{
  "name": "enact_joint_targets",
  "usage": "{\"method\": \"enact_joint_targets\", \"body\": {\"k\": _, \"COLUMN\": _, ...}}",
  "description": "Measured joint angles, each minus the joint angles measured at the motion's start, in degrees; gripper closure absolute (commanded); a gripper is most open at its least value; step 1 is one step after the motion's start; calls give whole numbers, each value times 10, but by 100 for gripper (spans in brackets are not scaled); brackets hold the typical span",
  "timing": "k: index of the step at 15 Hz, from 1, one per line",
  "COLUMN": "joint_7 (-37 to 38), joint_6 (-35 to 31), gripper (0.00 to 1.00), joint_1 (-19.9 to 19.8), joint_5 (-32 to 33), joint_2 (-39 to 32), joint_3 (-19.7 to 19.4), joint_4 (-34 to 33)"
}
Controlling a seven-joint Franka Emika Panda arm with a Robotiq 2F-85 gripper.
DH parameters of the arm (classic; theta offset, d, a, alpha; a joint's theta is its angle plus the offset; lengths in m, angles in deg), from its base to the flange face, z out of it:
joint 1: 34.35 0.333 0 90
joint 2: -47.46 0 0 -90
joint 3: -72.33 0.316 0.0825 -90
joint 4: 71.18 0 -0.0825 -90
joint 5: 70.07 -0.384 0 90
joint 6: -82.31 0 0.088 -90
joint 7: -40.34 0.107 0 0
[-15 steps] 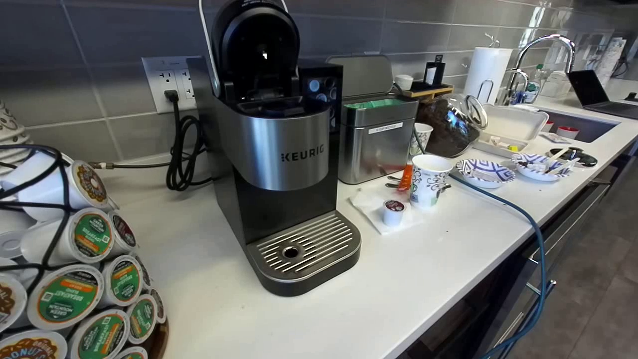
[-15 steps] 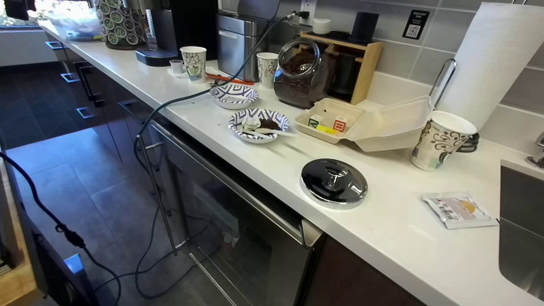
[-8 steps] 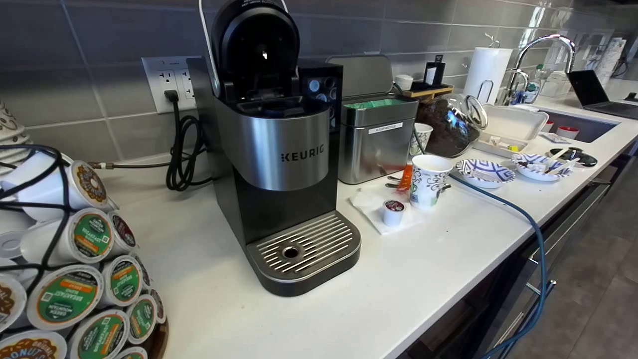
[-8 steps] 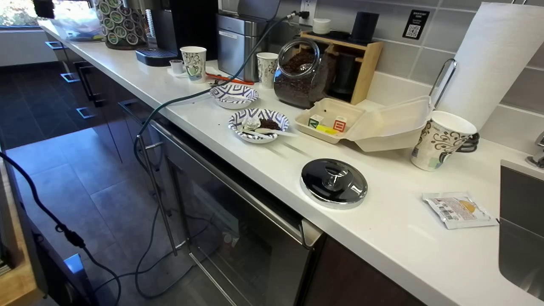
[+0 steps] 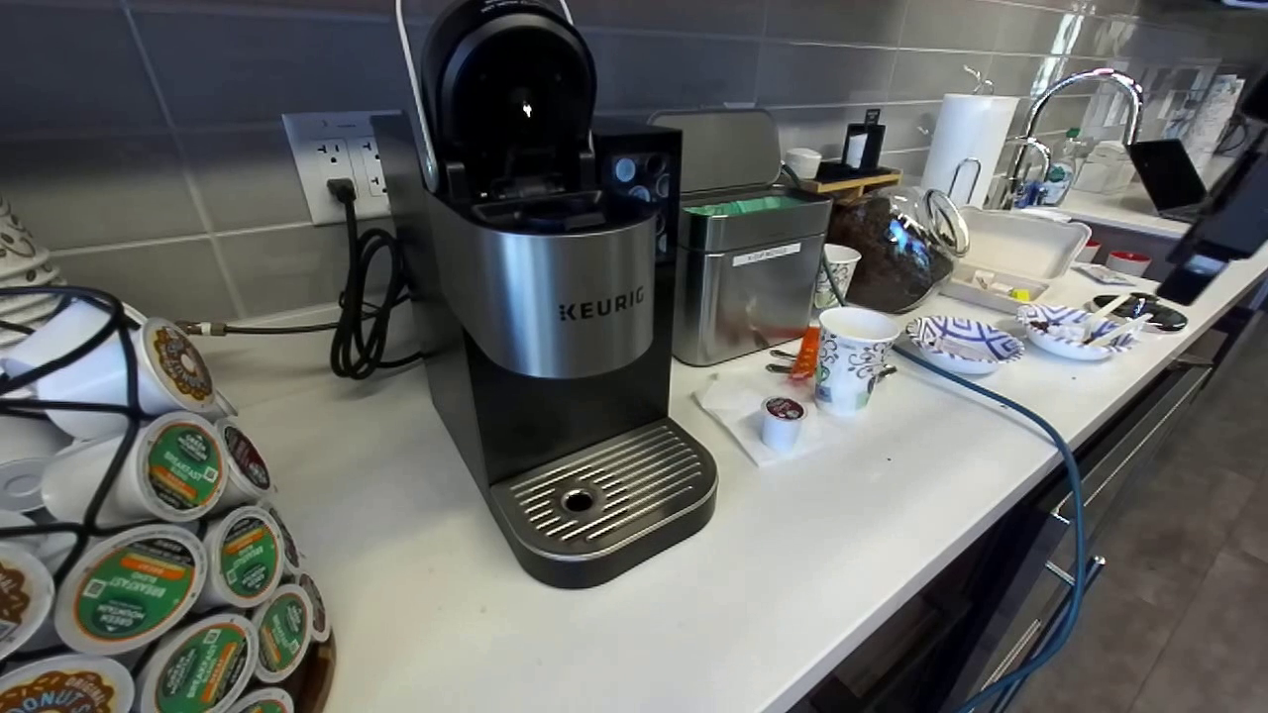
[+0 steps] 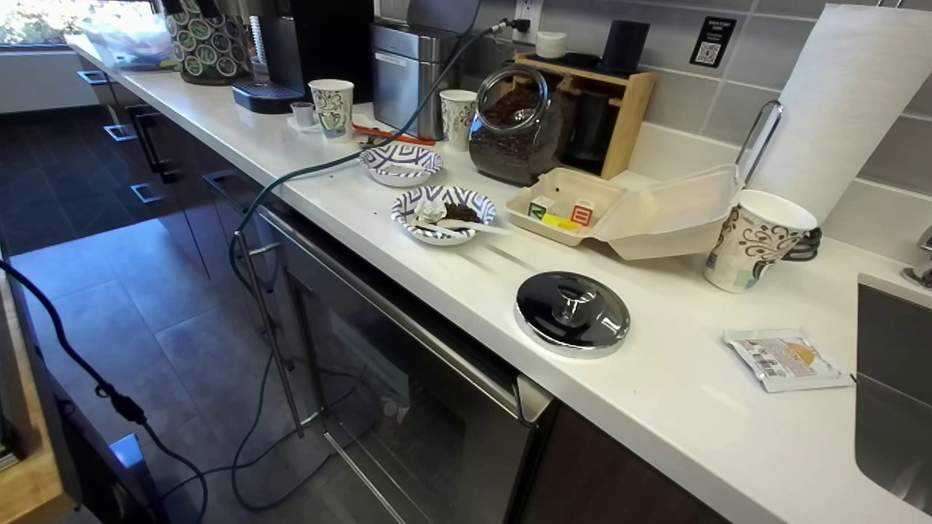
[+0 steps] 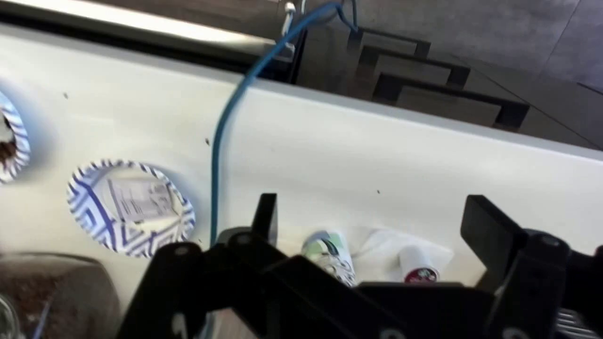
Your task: Close the lid of the coffee maker
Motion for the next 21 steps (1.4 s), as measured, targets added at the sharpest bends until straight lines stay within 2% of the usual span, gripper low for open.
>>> {"method": "enact_joint_targets", "body": {"k": 2, "joint_7": 7, "joint_6": -41, "gripper": 0, "joint_1": 12, "joint_5": -1, "joint_2": -59, "joint_3": 17, "joint_4": -50}}
{"method": "enact_joint_targets", "body": {"k": 5, "joint_7": 4, "joint_6": -39, "gripper": 0, "joint_1": 15, "joint_5": -1, "joint_2": -117, "joint_3": 16, "joint_4": -114}}
{"method": "enact_joint_targets", "body": {"k": 11, "joint_7": -1, "joint_6": -52, "gripper": 0, "joint_1": 15, "joint_5": -1, "joint_2": -131, "joint_3": 15, "joint_4": -126}}
{"method": "enact_joint_targets", "body": {"k": 13, "joint_7": -5, "joint_6": -140, "gripper": 0, "joint_1": 23, "joint_5": -12, "joint_2": -148, "joint_3": 19, "joint_4": -132}}
{"method": "enact_joint_targets", "body": {"k": 17, "joint_7": -16, "joint_6": -328, "gripper": 0, "joint_1": 52, "joint_5": -48, "joint_2": -230, "joint_3": 31, "joint_4": -178}}
{"method": "enact_joint_targets", "body": {"k": 19, "joint_7": -57, "joint_6": -401, "gripper": 0, "joint_1": 69, "joint_5": -92, "joint_2": -273, "joint_3": 32, "joint_4": -212}}
{"method": "enact_joint_targets", "body": {"k": 21, "joint_7": -133, "joint_6": -439, "gripper": 0, "joint_1": 86, "joint_5": -172, "joint_2": -311, "joint_3": 39, "joint_4": -259}}
